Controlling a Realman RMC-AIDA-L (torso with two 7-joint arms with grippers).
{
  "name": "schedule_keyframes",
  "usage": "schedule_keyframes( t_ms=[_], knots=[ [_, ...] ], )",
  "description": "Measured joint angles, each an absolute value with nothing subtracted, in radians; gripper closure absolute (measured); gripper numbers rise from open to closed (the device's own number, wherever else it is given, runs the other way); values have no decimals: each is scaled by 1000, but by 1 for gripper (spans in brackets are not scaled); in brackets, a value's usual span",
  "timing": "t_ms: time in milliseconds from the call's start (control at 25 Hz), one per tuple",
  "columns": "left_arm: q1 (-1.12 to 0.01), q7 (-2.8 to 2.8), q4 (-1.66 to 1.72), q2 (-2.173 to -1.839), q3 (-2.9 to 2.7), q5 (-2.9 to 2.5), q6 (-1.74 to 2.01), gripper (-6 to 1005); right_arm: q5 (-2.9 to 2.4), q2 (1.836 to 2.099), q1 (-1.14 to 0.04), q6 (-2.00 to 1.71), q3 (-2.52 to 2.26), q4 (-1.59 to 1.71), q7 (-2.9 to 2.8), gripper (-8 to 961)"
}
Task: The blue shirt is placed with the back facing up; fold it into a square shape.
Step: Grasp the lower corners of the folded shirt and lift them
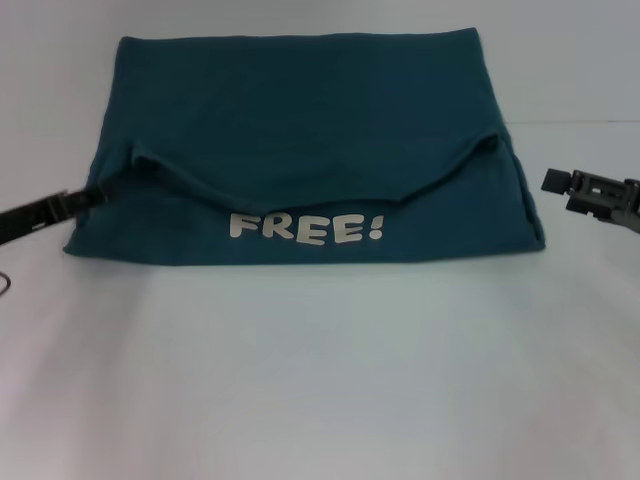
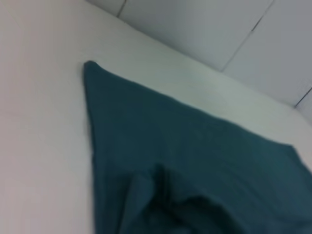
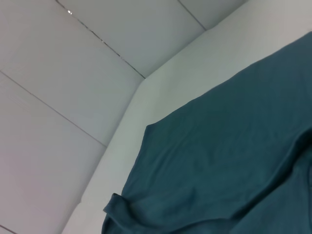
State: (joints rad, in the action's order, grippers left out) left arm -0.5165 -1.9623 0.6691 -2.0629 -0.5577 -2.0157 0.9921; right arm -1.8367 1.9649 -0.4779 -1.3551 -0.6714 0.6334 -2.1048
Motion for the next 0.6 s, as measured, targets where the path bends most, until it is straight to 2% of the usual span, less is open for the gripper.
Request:
schedule_keyframes(
  t_ms=[200, 600],
  knots=[
    [-518, -1929, 639, -2064, -564, -2019, 954, 194, -1839, 1955, -484, -1355, -663, 600, -2089, 22],
    [-525, -1919, 598, -2067, -623, -2023, 839, 195, -1841, 1954, -494, -1353, -663, 598, -2088, 23]
  ],
)
